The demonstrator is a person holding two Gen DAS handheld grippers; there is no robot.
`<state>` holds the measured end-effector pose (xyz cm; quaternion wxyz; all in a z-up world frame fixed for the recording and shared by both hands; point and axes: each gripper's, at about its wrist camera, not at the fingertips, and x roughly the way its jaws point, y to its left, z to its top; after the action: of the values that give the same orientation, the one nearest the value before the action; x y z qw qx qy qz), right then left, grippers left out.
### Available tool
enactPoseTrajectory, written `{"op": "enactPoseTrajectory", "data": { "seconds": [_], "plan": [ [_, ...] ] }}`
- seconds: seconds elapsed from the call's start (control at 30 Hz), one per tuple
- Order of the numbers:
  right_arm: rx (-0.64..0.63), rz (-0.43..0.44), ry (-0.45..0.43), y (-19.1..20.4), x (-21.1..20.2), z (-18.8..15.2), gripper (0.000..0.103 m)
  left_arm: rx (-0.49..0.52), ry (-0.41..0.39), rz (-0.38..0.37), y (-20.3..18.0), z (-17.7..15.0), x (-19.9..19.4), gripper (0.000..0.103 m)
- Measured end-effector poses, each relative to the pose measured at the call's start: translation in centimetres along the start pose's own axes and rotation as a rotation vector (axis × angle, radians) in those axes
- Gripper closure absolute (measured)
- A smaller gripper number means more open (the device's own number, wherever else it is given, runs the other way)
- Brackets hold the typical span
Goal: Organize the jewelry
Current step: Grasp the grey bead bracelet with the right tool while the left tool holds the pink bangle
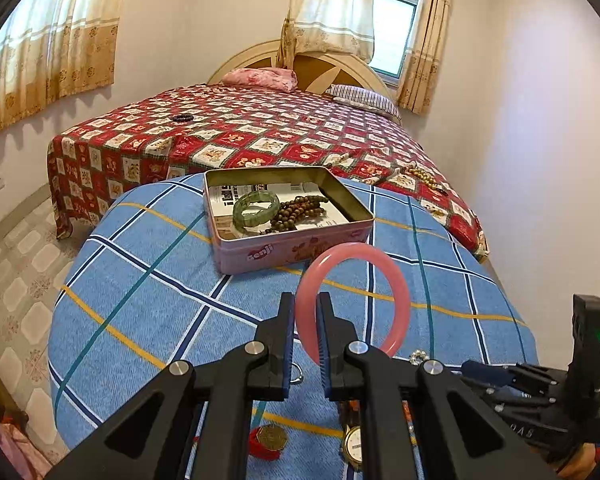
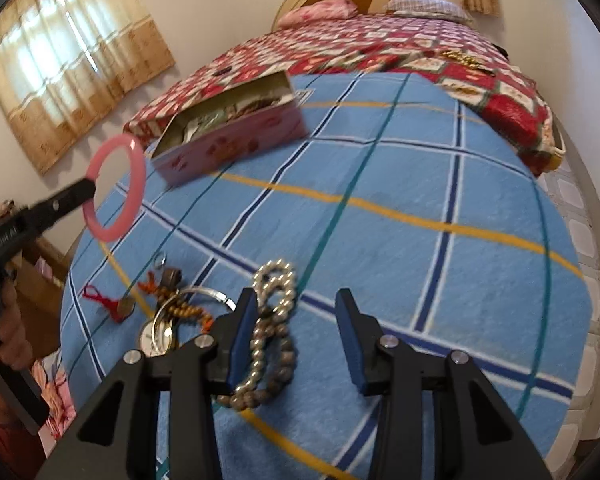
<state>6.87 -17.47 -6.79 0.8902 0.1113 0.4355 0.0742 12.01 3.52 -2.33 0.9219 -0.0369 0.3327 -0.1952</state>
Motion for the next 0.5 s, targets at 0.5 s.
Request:
{"op": "enactPoseTrajectory", "data": {
  "seconds": [0.5],
  "plan": [
    [-0.135,-0.110,0.026,1.4,1.0,-1.3,0.092,-0.011,-0.011,-0.007,0.1,-0.5,-0.6,0.093]
  ]
}}
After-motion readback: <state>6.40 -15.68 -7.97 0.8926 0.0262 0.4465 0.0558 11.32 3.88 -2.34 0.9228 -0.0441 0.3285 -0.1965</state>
